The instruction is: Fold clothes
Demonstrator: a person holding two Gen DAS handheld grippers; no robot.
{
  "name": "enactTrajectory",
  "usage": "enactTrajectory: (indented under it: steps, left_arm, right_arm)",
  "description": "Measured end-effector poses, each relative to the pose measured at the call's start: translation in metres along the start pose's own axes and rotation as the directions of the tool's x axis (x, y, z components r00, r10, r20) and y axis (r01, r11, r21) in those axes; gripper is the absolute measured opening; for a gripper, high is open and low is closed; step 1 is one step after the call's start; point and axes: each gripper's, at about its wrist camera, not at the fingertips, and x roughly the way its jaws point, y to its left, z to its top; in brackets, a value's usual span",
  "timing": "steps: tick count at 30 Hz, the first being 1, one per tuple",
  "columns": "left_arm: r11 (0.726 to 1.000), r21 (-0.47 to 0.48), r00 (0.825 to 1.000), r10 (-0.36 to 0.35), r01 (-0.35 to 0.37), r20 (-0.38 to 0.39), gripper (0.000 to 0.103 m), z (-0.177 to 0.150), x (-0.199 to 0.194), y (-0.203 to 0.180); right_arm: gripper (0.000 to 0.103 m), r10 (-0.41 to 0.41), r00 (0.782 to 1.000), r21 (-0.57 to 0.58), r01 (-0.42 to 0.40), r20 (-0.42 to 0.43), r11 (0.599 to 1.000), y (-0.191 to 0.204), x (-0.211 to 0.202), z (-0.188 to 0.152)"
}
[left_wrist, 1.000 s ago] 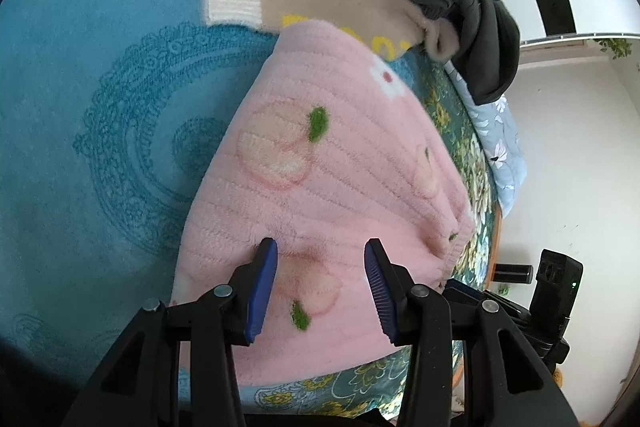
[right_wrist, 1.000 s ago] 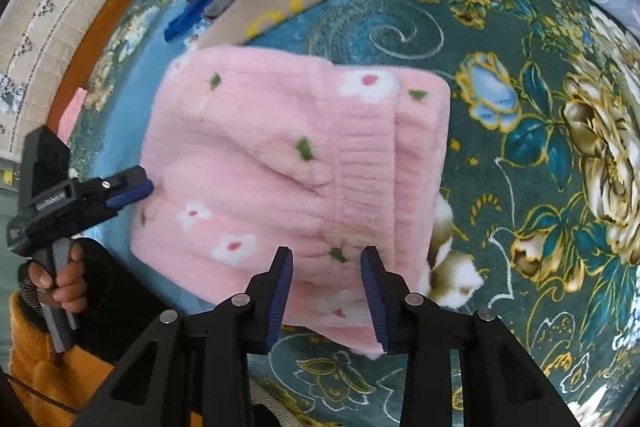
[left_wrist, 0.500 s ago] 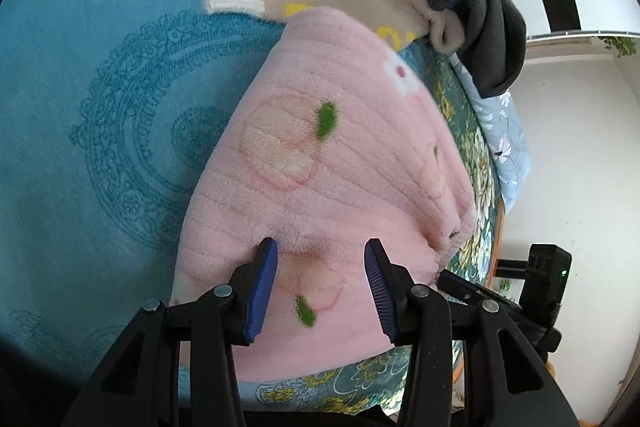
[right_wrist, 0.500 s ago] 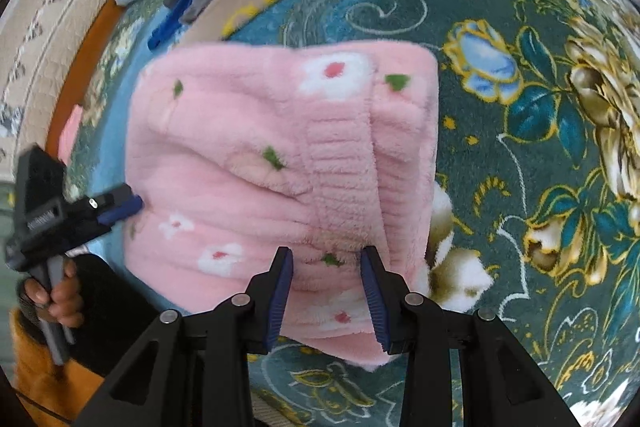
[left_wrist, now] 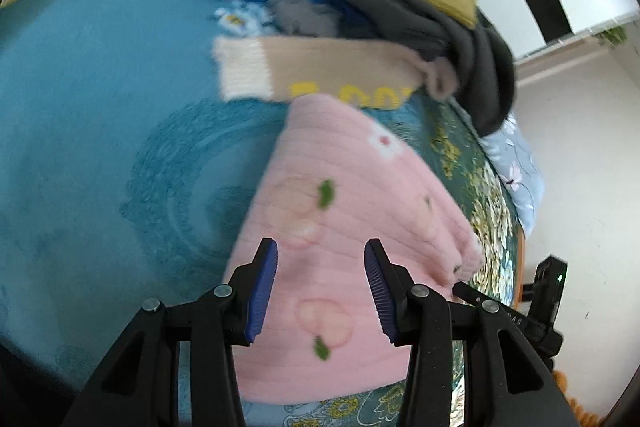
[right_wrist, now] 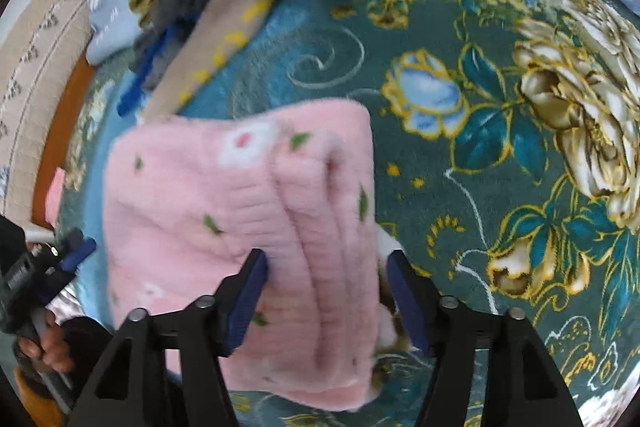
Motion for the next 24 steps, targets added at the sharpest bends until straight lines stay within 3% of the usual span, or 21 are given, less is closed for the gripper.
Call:
enactTrajectory:
  steps: [4, 7, 11, 13, 19, 24]
  left_arm:
    - [0.996, -0.085, 0.999, -0.017, 0.015, -0.027, 0.047, 0.003, 0.009, 0.017]
    - [0.993, -0.106, 0.998, -0.053, 0.049, -0.042, 0.064, 0.007, 0.018, 0.021]
    - [0.994, -0.089, 0.992, -0.070, 0.061, -0.102, 0.072, 0.010, 0.037, 0.017]
    - [0.994, -0.084, 0.990, -0.077, 0.067, -0.119, 0.075, 0.012, 0.044, 0.017]
    - [0.983, -0.137, 0.976, -0.142, 0.120, -0.166, 0.081, 0.013, 0.061, 0.029]
    - [0.976, -0.165, 0.961, -0.174, 0.140, -0.213, 0.084, 0.009, 0.073, 0.032]
  right_arm:
    - [0.079, 0.087, 0.996, 0.097, -0.085, -0.021, 0.992, -0.019, 0.005, 0.002]
    - [0.079, 0.196, 0.980, 0.176, -0.188, -0.029, 0.966, -0.030, 0.010, 0.005]
    - [0.081, 0.296, 0.954, 0.246, -0.278, -0.038, 0.929, -0.041, 0.020, 0.008]
    - [0.087, 0.308, 0.950, 0.255, -0.289, -0.039, 0.923, -0.045, 0.025, 0.008]
    - [0.088, 0.390, 0.919, 0.236, -0.370, -0.046, 0.899, -0.039, 0.031, 0.011]
    - [0.089, 0.386, 0.921, 0.258, -0.360, -0.058, 0.897, -0.046, 0.046, 0.014]
